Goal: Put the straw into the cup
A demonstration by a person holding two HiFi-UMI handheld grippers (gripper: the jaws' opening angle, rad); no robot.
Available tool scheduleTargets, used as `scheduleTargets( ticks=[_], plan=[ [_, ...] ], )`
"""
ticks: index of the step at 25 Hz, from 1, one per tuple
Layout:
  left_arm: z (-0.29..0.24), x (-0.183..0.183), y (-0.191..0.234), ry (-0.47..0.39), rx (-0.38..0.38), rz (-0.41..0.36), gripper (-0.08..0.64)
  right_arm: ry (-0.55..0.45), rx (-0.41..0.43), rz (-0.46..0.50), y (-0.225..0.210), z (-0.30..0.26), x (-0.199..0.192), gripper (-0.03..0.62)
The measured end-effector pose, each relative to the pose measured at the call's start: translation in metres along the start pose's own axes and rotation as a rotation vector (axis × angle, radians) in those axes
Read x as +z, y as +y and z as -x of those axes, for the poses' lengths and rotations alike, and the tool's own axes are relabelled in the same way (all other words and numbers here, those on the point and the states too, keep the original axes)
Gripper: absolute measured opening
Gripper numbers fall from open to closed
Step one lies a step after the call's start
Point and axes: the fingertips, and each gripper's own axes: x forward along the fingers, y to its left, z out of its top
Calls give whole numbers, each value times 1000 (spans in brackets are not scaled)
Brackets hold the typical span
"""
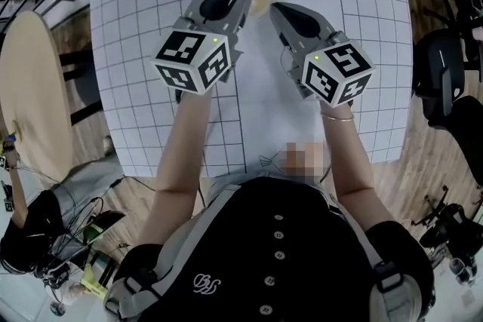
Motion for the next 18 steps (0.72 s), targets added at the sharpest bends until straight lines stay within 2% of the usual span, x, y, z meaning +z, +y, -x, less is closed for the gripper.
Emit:
scheduleTargets(
  ticks=[18],
  plan=[
    [-23,-37,5,105,9,-64,49,22,-30,-40,-15,-1,-20,0]
  ],
)
